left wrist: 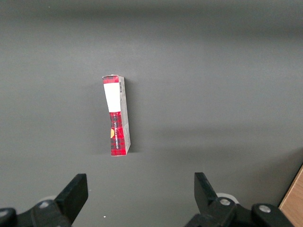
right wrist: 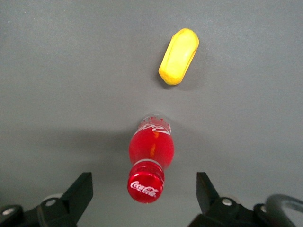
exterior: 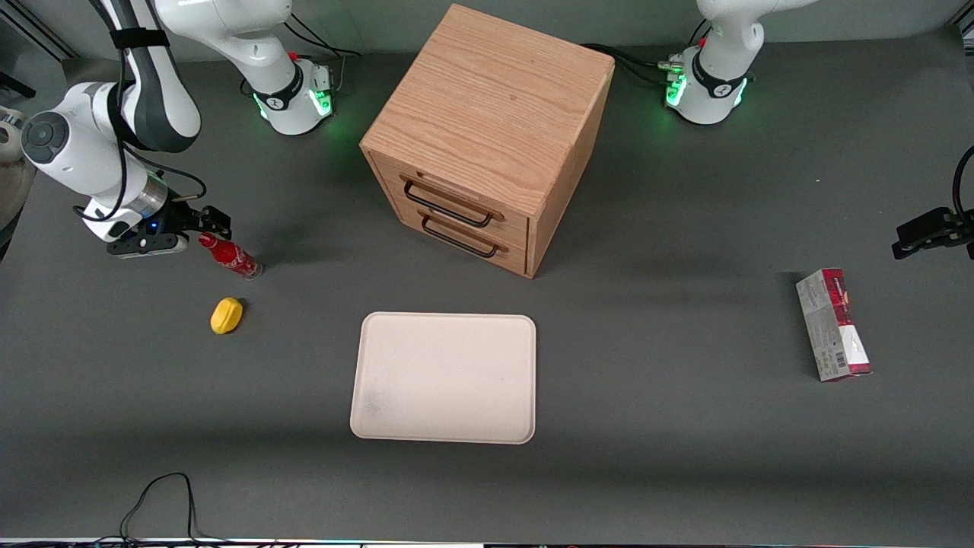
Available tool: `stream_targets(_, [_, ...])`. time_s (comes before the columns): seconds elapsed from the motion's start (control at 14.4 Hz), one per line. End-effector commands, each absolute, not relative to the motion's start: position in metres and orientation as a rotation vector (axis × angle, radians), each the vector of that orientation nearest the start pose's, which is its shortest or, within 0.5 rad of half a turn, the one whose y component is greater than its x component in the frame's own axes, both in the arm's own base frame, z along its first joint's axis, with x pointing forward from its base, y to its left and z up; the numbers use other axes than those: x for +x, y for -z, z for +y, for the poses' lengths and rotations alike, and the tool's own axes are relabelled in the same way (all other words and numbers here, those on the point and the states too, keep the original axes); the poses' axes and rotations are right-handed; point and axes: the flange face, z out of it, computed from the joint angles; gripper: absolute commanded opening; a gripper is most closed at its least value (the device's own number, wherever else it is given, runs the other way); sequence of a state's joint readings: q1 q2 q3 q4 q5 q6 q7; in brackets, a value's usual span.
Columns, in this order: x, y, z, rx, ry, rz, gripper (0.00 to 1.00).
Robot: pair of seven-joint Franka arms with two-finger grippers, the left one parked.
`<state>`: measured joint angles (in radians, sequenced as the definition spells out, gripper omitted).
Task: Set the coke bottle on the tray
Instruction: 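Lower the open right gripper around the bottle's cap end, then close the right gripper on the bottle cap and lift it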
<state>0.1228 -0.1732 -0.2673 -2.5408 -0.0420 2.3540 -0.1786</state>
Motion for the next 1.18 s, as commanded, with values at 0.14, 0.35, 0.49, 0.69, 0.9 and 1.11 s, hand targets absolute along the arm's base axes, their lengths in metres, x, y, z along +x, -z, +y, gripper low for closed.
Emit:
stream_targets(0.14, [0.433,-0.331,-0.068,-3.128,-0.005,-0.123,0.26])
stream_targets(0.35, [0.433,-0.331,-0.069,-3.147,-0.009,-0.154,0.00])
stream_targets(0.49, [0.432,-0.331,-0.070,-3.148,-0.015,-0.151,0.00])
stream_targets(0.69, [0.439,-0.351,-0.070,-3.148,-0.020,-0.131,0.00])
stream_targets(0.9, [0.464,-0.422,-0.068,-3.150,-0.098,-0.135,0.00])
stream_targets(1.11, [0.492,-0.519,-0.056,-3.158,-0.131,-0.135,0.00])
